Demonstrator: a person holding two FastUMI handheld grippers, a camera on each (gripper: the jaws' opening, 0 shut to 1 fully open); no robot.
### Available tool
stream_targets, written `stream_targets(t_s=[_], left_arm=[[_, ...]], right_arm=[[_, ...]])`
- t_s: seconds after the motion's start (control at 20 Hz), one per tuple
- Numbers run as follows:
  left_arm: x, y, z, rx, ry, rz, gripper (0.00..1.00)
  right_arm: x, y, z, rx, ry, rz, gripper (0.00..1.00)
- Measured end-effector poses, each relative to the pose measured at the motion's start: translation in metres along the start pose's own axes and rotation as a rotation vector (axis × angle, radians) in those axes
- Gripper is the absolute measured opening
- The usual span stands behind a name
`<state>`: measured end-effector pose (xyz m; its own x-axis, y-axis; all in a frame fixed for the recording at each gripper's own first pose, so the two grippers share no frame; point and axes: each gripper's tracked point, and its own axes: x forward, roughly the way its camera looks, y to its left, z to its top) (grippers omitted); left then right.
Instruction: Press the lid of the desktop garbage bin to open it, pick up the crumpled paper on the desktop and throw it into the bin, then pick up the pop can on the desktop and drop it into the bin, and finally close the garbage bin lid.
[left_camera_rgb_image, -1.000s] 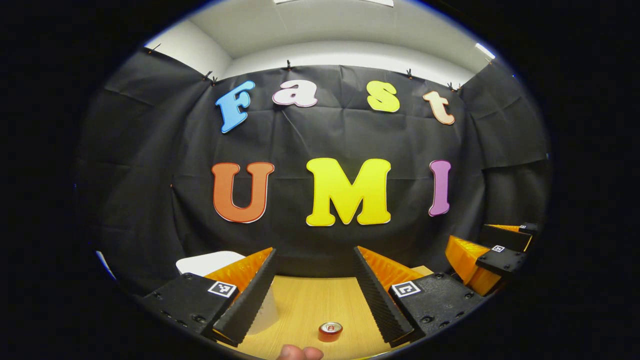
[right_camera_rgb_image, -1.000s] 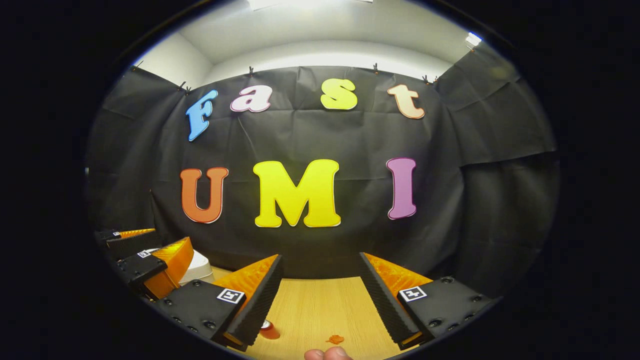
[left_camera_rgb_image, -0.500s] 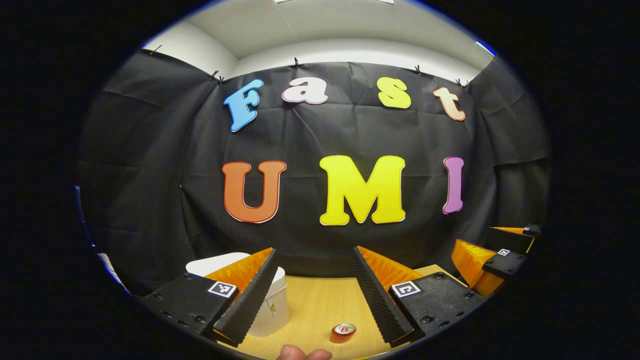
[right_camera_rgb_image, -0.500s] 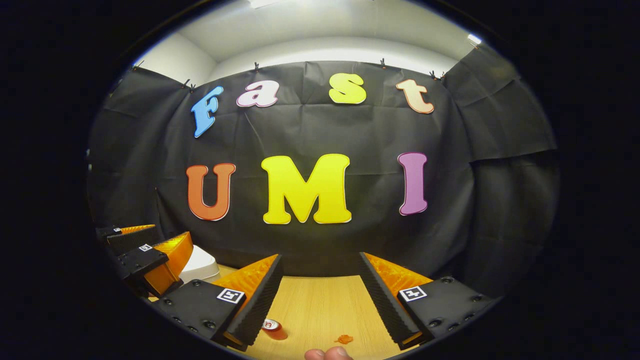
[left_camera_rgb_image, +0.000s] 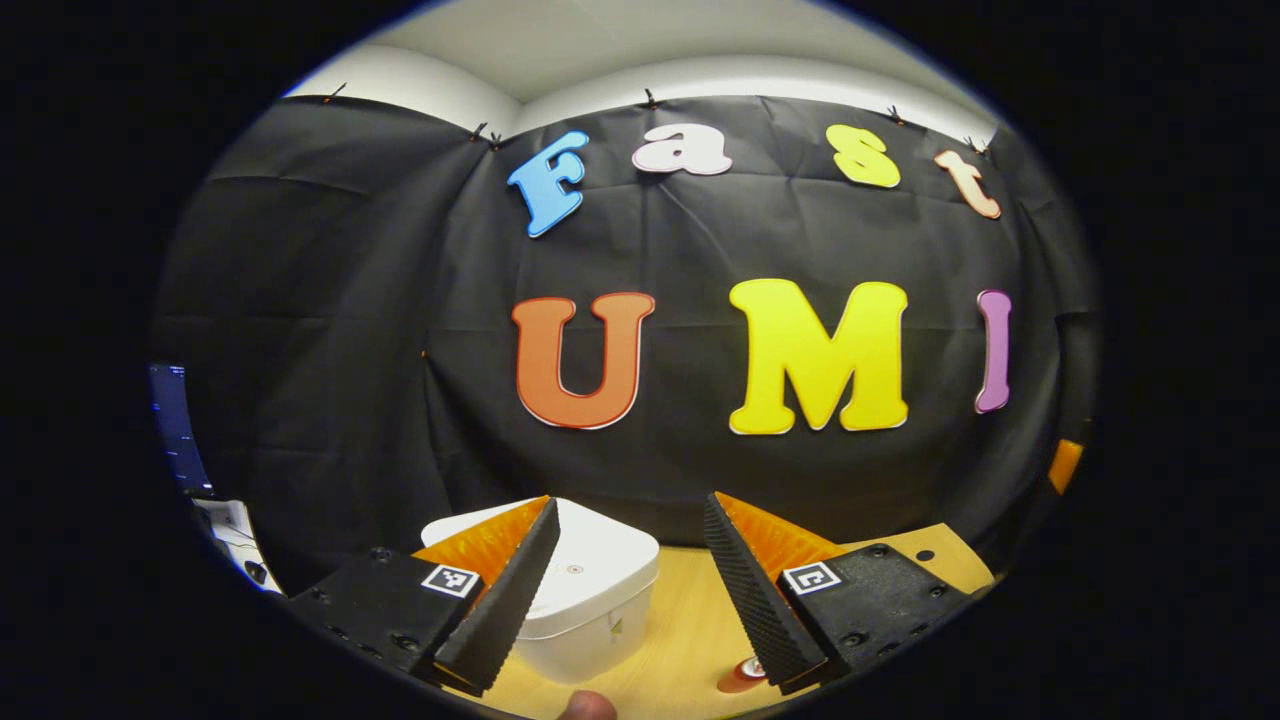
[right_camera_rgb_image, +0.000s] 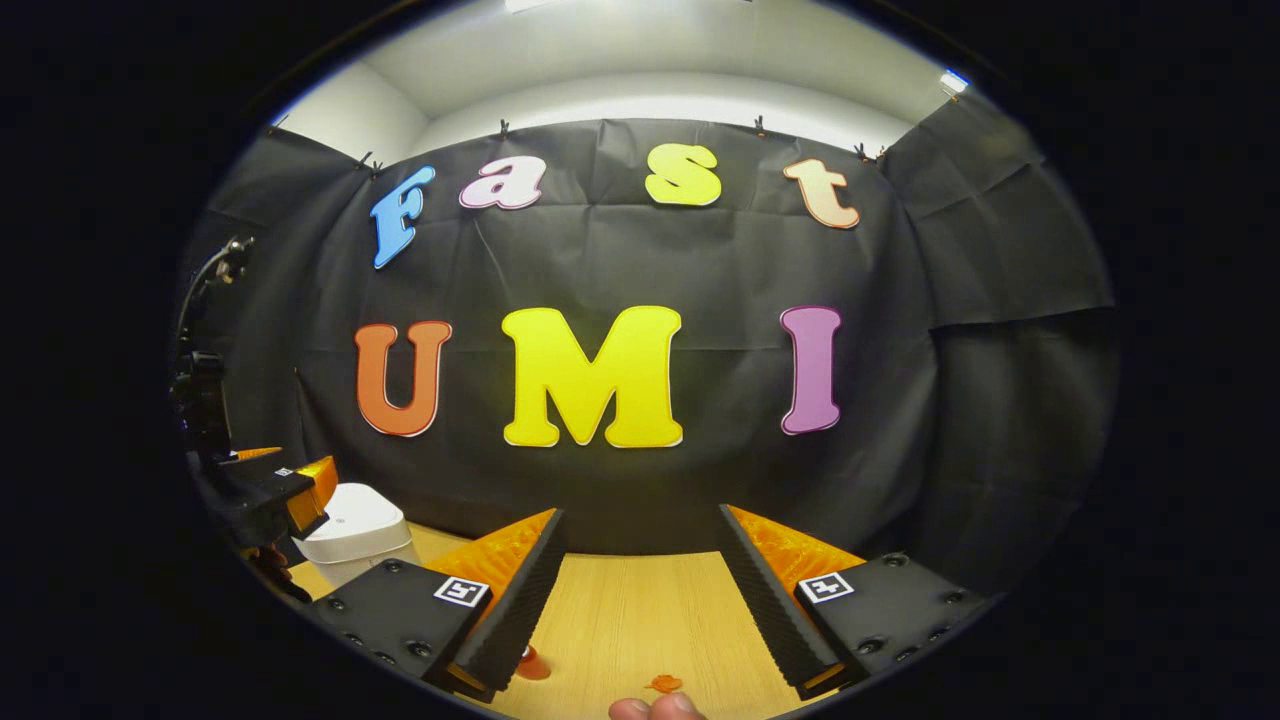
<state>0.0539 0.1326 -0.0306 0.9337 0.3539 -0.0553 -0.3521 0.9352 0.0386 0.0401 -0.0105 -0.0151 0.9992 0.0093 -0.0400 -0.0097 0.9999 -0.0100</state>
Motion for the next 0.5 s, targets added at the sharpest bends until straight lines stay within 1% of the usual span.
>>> stream_targets(t_s=[0.05,0.1,0.15,0.2,0.25,0.3,0.35,0.4,0.45,0.5], left_arm=[[0.008,0.006,-0.005,0.003,0.013,0.02,0.93],[0.016,0.011,-0.009,0.001,0.026,0.039,0.91],[0.023,0.017,-0.015,-0.003,0.043,0.057,0.9],[0.028,0.022,-0.02,-0.01,0.057,0.077,0.86],[0.033,0.028,-0.026,-0.017,0.078,0.098,0.83],[0.039,0.032,-0.032,-0.028,0.097,0.115,0.78],[0.044,0.035,-0.038,-0.036,0.117,0.129,0.76],[0.05,0.037,-0.045,-0.041,0.136,0.14,0.7],[0.055,0.04,-0.049,-0.045,0.152,0.153,0.66],[0.059,0.043,-0.056,-0.048,0.168,0.163,0.6]], right_arm=[[0.002,-0.003,0.0,0.0,-0.001,-0.005,0.94],[0.004,-0.006,0.001,-0.001,-0.002,-0.01,0.94],[0.005,-0.009,0.001,-0.002,0.0,-0.014,0.96],[0.007,-0.012,0.001,-0.002,0.0,-0.017,0.96],[0.009,-0.015,0.0,-0.002,0.003,-0.021,0.94],[0.01,-0.018,-0.001,-0.001,0.008,-0.023,0.96],[0.012,-0.019,-0.003,0.001,0.016,-0.025,0.94],[0.014,-0.021,-0.005,0.003,0.024,-0.024,0.96],[0.016,-0.022,-0.007,0.005,0.031,-0.025,0.96],[0.019,-0.023,-0.008,0.004,0.036,-0.026,0.94]])
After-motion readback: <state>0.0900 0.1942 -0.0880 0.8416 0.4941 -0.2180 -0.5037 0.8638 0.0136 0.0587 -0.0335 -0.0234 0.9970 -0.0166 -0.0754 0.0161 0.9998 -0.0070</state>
